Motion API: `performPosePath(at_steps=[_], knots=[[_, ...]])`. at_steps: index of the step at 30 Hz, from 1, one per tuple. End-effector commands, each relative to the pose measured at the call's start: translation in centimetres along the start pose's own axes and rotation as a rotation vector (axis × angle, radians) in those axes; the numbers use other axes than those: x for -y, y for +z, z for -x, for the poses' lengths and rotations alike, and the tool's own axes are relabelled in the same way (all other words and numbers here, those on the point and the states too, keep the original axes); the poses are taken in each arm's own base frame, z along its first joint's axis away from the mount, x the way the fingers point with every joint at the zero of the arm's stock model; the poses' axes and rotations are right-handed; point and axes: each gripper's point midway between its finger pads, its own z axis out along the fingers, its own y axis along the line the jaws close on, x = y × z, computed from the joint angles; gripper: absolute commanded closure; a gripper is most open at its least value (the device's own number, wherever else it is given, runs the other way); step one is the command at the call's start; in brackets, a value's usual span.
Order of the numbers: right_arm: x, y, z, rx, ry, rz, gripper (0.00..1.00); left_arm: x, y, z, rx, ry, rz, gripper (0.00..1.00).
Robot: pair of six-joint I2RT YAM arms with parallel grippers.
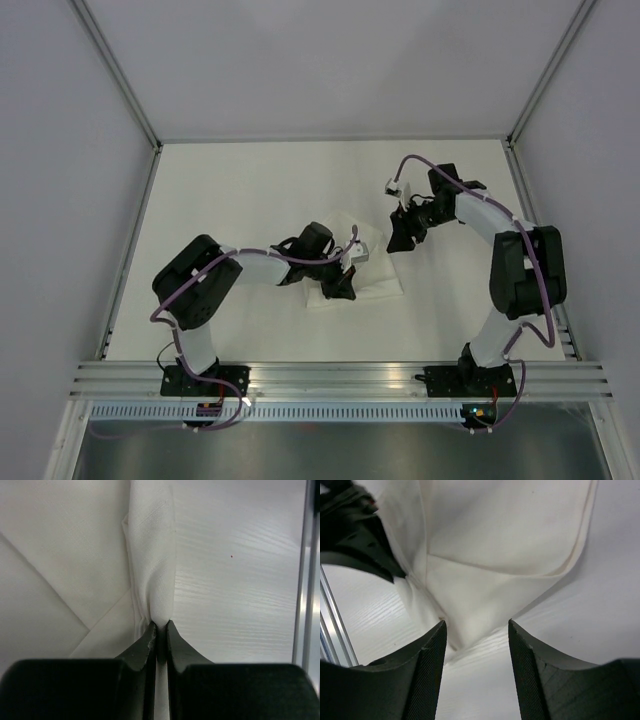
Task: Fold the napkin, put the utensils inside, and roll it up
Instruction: Roll the napkin at the center of the board.
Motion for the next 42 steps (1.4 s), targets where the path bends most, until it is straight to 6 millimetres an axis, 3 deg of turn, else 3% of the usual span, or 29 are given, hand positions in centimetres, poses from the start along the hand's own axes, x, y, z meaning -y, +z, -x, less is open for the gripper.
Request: performPosePath(at_steps=[1, 6, 8, 9, 11, 12, 18, 30, 34, 37, 38, 42], knots=[[-2.4, -1.5, 2.0, 0.112, -0.226, -0.032, 0.41, 1.2, 0.2, -0.8, -0.012, -0.161, -0.155, 0.98], [-5.6, -1.3, -0.8, 0.072, -0.464, -0.075, 0.4, 0.4, 0.4, -1.9, -0.028, -0.285, -0.225, 0.98], [-6.1, -0.7, -1.0, 0.06, -0.573, -0.121, 0.39, 0.3, 0.6, -2.2, -0.033, -0.31, -0.24, 0.98], [-6.8, -0.5, -2.2, 0.051, -0.6, -0.14, 0.37, 0.2, 0.6, -2.3, -0.033, -0.32, -0.245, 0.98], [-7.8, 0.7, -1.9, 0.056, -0.7, -0.173, 0.35, 0.1, 0.7, -2.7, -0.039, -0.344, -0.26, 0.98], [-8.5, 1.6, -3.0, 0.022, -0.738, -0.181, 0.35, 0.0, 0.8, -2.9, -0.044, -0.354, -0.262, 0.98], [-10.1, 4.5, -4.2, -0.027, -0.847, -0.181, 0.34, -0.4, 1.1, -3.5, -0.05, -0.382, -0.285, 0.98], [-10.5, 8.8, -6.1, -0.14, -0.957, -0.237, 0.37, -0.4, 1.1, -4.1, -0.074, -0.416, -0.305, 0.98], [-9.6, 9.5, -6.1, -0.167, -0.966, -0.276, 0.46, -0.4, 0.8, -3.9, -0.069, -0.411, -0.309, 0.98], [-9.3, 9.7, -6.6, -0.188, -0.953, -0.275, 0.64, -0.4, 0.6, -3.5, -0.061, -0.394, -0.304, 0.98], [-9.3, 9.7, -6.7, -0.188, -0.949, -0.275, 0.76, -0.4, 0.5, -3.4, -0.059, -0.389, -0.3, 0.98], [-9.7, 9.4, -7.9, -0.23, -0.924, -0.235, 0.88, -1.2, -0.3, -1.9, -0.025, -0.344, -0.25, 0.93]])
